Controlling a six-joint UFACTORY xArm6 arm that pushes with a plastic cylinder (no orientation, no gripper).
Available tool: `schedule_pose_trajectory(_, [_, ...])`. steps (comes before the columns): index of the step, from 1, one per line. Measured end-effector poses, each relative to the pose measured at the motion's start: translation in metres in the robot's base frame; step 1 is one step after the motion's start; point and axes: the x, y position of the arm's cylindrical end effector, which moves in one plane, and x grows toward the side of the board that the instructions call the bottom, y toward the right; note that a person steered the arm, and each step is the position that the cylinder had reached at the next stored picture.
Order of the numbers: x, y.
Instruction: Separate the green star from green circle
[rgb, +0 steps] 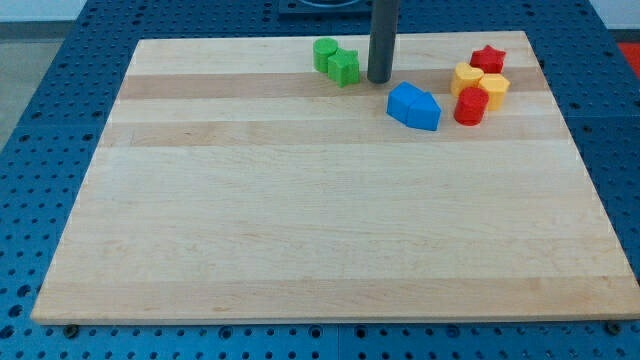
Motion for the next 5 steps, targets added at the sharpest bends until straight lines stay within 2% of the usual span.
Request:
schedule_pose_trajectory(2, [-0.015,-0.001])
schedule_pose_trajectory(3, [-0.015,-0.033])
schedule_pose_trajectory(5, [-0.024,-0.02])
